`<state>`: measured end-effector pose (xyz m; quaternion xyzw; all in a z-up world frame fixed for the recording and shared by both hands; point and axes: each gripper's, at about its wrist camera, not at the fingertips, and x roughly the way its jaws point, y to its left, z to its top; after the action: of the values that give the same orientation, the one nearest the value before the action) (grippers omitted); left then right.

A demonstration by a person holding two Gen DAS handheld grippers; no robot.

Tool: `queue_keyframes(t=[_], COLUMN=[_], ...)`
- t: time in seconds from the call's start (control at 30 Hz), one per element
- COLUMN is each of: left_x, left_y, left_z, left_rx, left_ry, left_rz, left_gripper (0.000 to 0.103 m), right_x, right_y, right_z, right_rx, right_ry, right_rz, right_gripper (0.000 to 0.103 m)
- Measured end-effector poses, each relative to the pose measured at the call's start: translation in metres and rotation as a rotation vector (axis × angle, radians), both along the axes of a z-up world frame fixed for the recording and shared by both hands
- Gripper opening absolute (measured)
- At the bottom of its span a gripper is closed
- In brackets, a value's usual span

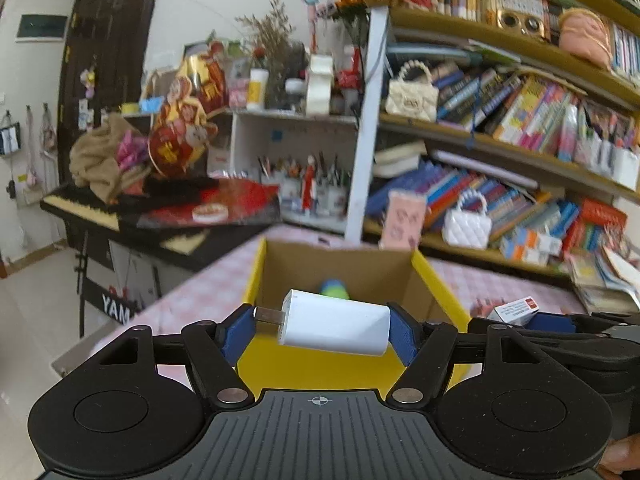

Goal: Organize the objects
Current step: 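Carry the charger and medicine box with both tools over the yellow box, then open both tools to drop the charger and medicine box into the box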

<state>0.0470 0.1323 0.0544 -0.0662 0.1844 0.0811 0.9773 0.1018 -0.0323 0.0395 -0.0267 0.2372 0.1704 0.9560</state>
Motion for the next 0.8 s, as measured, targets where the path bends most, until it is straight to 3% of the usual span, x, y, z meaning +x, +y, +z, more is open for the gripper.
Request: queue_keyframes(t=[0.2, 0.47, 0.6, 0.8], left_x=[0.035, 0.084, 0.103, 0.118], left_y=[0.01, 0.002, 0.0, -0.007], left_z=[-0.003, -0.021, -0.037, -0.053], left_rx=[0.01, 0.031, -0.013, -0.005], left_ry=[0.022, 0.07, 0.135, 0.204], left_rz=[0.054, 0.091, 0.122, 0.125], left_gripper=[0.07, 0.07, 0.07, 0.07], right_x=[0.046, 0.109, 0.142, 0.168], right_y=[0.017, 0.043, 0.054, 0.069], right_z=[0.01, 0.011, 0.0, -0.029], right_rx=[0.012, 0.005, -0.013, -0.108], right_ry=[-0.026, 0.013, 0.08, 0.172], right_rz=[0.044, 0.13, 0.18, 0.276], right_gripper=[0.052, 0.052, 0.052, 0.052])
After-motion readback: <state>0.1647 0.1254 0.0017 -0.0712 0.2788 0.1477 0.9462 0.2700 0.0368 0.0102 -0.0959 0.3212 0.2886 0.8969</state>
